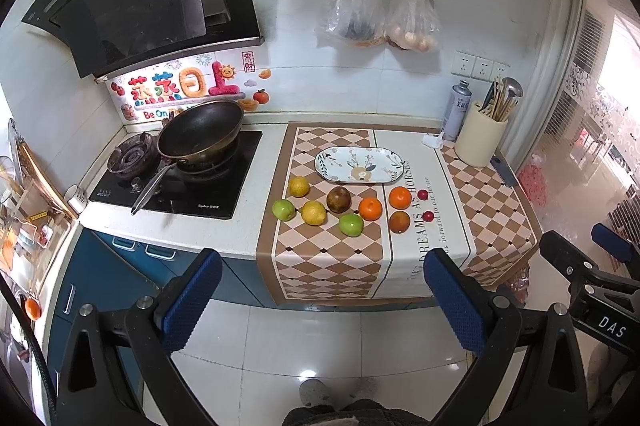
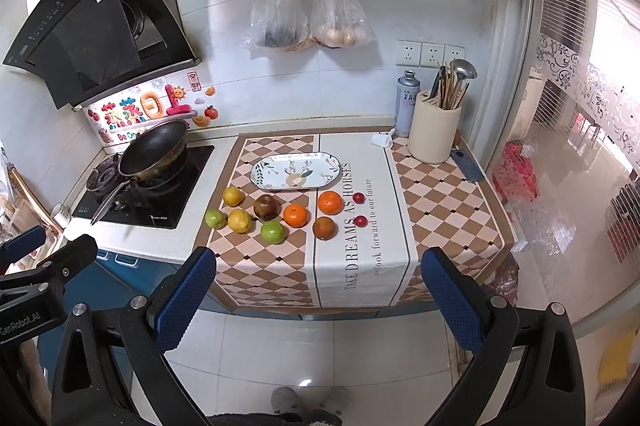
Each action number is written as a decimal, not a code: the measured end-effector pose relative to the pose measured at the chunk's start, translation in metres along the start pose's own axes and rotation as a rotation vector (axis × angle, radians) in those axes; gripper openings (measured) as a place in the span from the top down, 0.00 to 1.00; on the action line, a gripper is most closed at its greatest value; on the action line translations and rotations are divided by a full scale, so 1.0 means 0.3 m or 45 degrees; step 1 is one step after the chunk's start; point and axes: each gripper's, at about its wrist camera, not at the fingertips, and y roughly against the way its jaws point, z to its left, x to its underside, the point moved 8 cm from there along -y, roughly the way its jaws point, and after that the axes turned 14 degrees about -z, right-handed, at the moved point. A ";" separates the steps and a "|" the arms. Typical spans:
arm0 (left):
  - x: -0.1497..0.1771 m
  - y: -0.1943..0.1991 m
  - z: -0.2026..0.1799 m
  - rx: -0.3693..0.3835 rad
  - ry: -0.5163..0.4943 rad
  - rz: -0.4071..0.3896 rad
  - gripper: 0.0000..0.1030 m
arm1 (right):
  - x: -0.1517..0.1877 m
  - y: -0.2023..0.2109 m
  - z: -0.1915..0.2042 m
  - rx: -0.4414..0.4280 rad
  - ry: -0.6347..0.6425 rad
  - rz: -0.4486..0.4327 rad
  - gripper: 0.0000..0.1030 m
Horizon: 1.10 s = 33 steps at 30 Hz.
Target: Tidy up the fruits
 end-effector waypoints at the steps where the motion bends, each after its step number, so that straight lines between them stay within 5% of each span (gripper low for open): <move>1: 0.002 0.008 0.007 0.000 0.004 -0.001 0.00 | -0.001 0.000 0.000 0.000 0.000 0.001 0.00; 33: 0.043 0.029 0.059 -0.006 0.015 0.006 0.00 | 0.029 0.016 0.025 -0.033 -0.009 0.018 0.00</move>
